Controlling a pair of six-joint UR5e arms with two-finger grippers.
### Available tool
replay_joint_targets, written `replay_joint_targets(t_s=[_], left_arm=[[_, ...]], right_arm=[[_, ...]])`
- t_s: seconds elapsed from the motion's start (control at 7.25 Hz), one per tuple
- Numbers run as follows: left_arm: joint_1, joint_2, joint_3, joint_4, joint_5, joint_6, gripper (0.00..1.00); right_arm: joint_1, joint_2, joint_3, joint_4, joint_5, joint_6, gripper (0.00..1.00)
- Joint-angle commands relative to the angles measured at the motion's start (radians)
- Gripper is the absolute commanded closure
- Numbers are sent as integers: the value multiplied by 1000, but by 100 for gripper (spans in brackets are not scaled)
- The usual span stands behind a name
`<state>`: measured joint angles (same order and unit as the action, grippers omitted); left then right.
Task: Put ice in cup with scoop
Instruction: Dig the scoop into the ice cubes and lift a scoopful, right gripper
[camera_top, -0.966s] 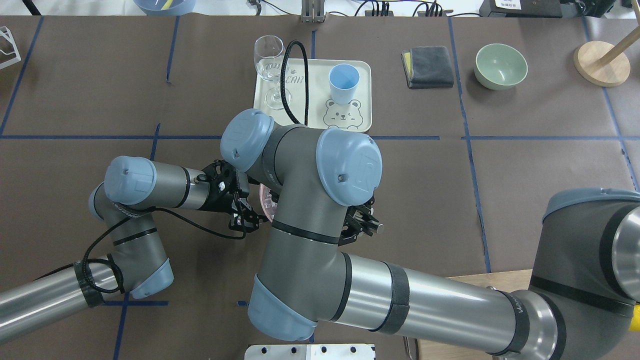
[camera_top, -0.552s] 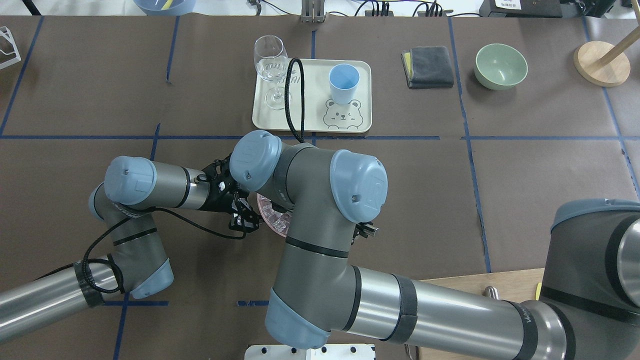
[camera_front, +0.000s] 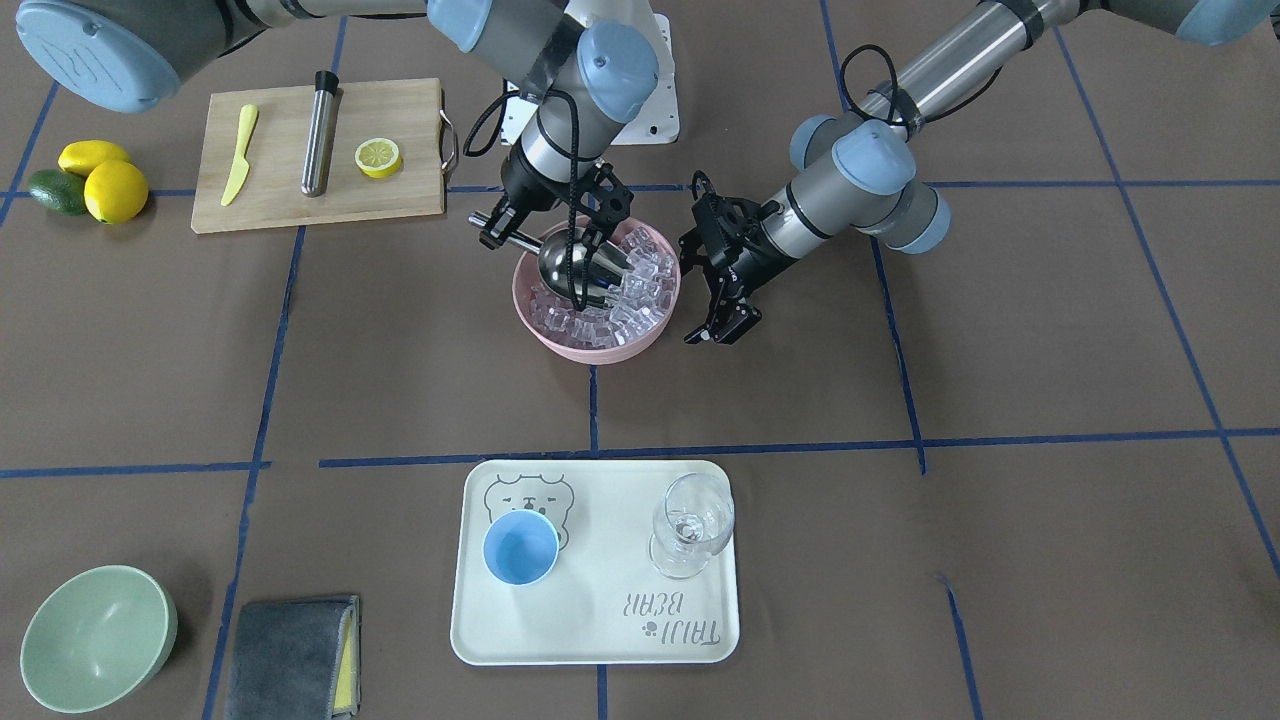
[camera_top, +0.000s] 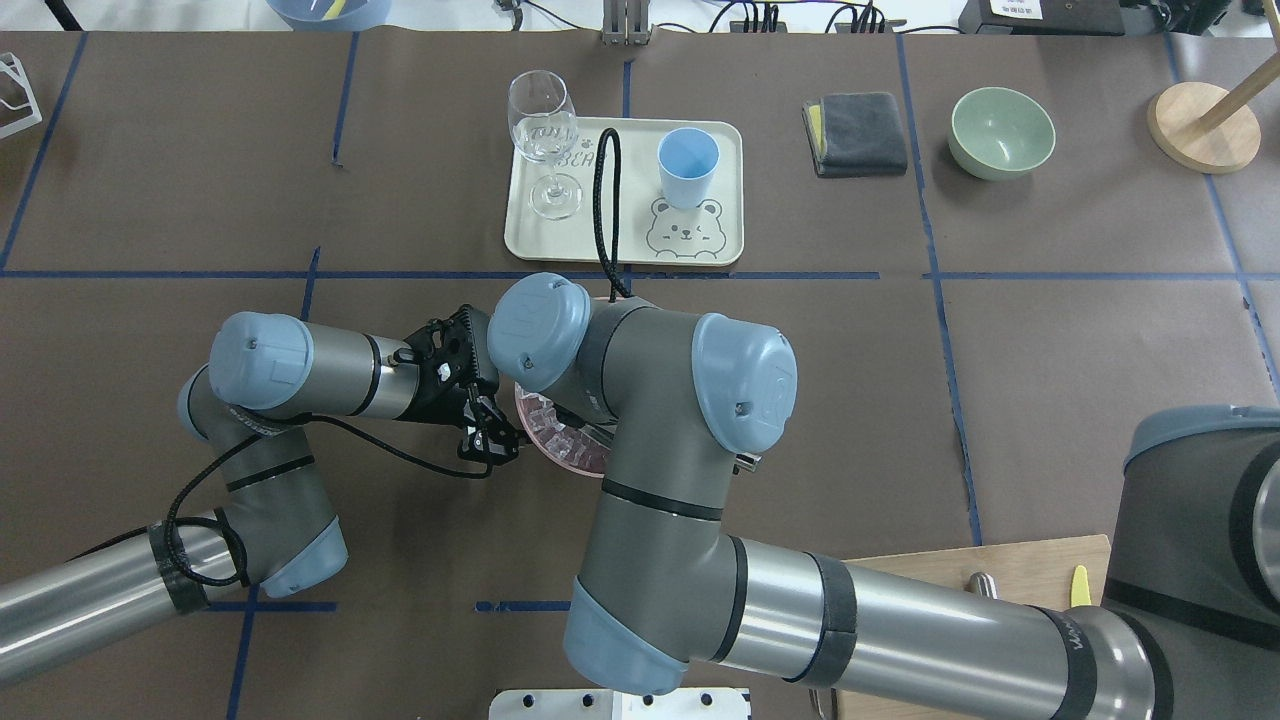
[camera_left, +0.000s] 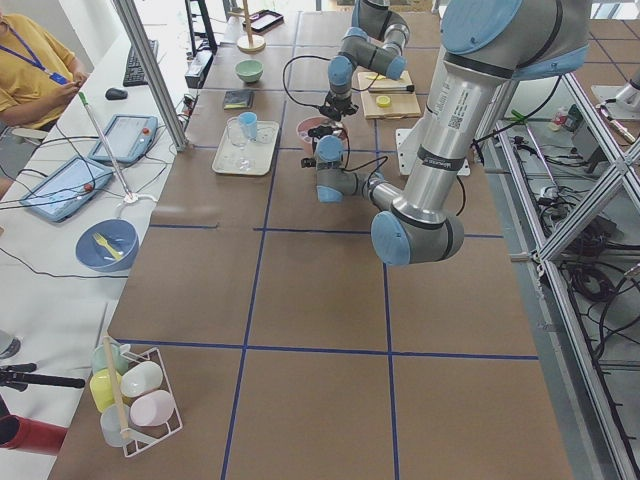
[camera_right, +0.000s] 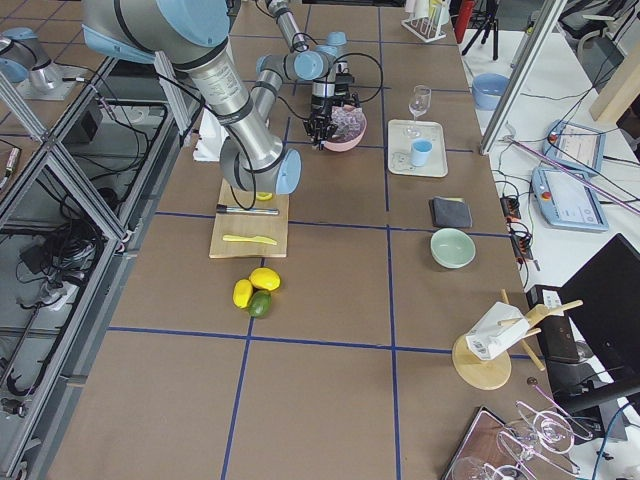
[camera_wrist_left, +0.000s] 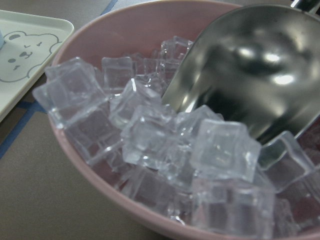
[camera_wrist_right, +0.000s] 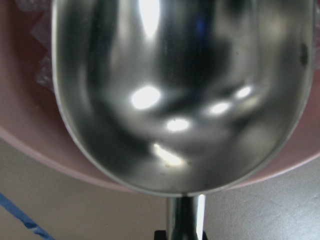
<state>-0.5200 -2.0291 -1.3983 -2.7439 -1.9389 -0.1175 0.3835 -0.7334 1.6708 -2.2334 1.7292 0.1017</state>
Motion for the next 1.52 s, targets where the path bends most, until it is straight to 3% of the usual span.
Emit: replay_joint_targets(t_s=[0.0,0.41,0.69,1.1,1.38], left_arm=[[2,-6,10,1,0,1,0],[0,-6,15,0,0,1,0],[2,-6,16,0,0,1,0],[0,-6,16,0,0,1,0],[0,-6,16,0,0,-1,0]], right_arm=[[0,-86,90,75,0,7,100],[5,-174,147,242,1,55,100],[6,-210,187,291,1,85,100],[43,-208,243,266,12,89,100],[112,-169,247,85,16,76,100]])
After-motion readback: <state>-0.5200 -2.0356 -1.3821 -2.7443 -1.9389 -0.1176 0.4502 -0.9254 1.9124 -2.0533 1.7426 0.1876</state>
